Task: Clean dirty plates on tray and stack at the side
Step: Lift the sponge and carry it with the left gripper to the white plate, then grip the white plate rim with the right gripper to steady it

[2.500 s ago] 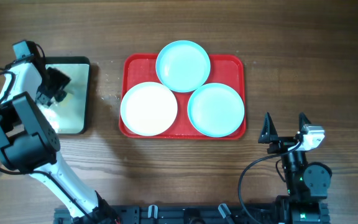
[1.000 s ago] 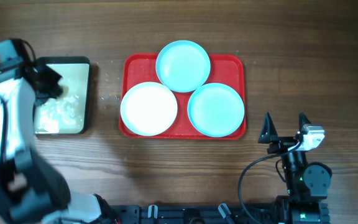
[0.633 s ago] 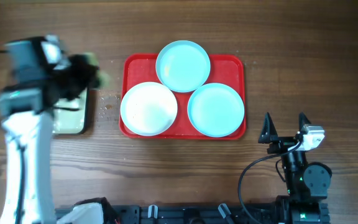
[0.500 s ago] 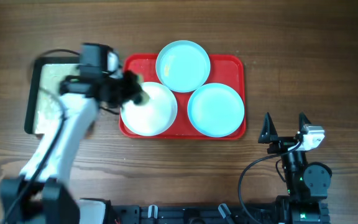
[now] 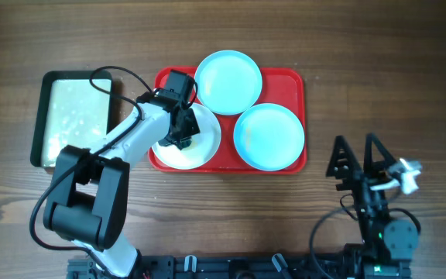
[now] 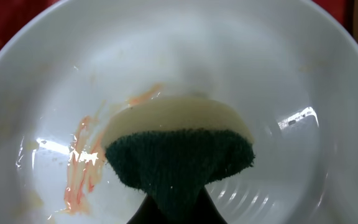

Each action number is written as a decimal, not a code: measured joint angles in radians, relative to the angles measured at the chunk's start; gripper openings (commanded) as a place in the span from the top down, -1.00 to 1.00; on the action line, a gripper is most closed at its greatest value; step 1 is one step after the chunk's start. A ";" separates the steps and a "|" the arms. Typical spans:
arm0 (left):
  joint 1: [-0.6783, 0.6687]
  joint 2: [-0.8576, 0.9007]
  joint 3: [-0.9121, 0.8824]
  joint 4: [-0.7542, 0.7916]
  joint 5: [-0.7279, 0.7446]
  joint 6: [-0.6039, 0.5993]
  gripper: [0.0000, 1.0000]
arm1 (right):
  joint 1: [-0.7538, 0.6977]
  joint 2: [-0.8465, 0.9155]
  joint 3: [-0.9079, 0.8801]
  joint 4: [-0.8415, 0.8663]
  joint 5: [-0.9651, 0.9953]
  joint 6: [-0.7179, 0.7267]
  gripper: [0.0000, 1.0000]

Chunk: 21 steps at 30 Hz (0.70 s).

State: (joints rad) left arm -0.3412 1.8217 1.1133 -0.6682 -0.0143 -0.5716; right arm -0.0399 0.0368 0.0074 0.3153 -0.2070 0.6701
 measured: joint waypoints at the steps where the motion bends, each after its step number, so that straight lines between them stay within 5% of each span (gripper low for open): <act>1: 0.000 0.000 -0.001 0.002 -0.003 -0.002 0.92 | 0.000 0.009 0.001 0.153 -0.015 0.048 -0.99; 3: 0.000 0.000 -0.002 0.002 -0.004 -0.003 0.92 | 0.000 0.004 0.063 0.281 -0.041 0.063 -0.99; 6: 0.000 0.000 -0.002 0.018 -0.005 -0.003 0.92 | 0.000 0.161 0.440 -0.284 -0.112 -0.136 -1.00; 9: 0.000 0.002 -0.003 0.030 -0.008 -0.005 0.92 | 0.000 0.589 0.948 -0.830 -0.187 -0.369 -0.99; 11: 0.000 0.002 -0.003 0.032 -0.008 -0.007 0.92 | 0.000 0.792 1.133 -0.993 -0.269 -0.441 -0.99; 12: 0.000 0.002 -0.003 0.032 -0.008 -0.007 0.92 | 0.000 0.909 1.209 -1.008 -0.333 -0.452 -0.99; 14: 0.000 0.002 -0.003 0.034 -0.007 -0.007 0.92 | 0.000 1.061 1.261 -1.014 -0.445 -0.407 -0.16; 17: 0.000 0.002 -0.003 0.032 -0.006 -0.007 0.92 | 0.055 1.233 1.278 -0.963 -0.576 -0.395 -0.08; 21: 0.000 0.002 -0.003 0.033 -0.003 -0.007 0.92 | 0.296 1.383 1.278 -0.955 -0.410 -0.389 0.13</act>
State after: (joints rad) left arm -0.3412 1.8236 1.1099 -0.6353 -0.0177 -0.5789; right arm 0.2558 1.4200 1.2854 -0.6395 -0.6174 0.2813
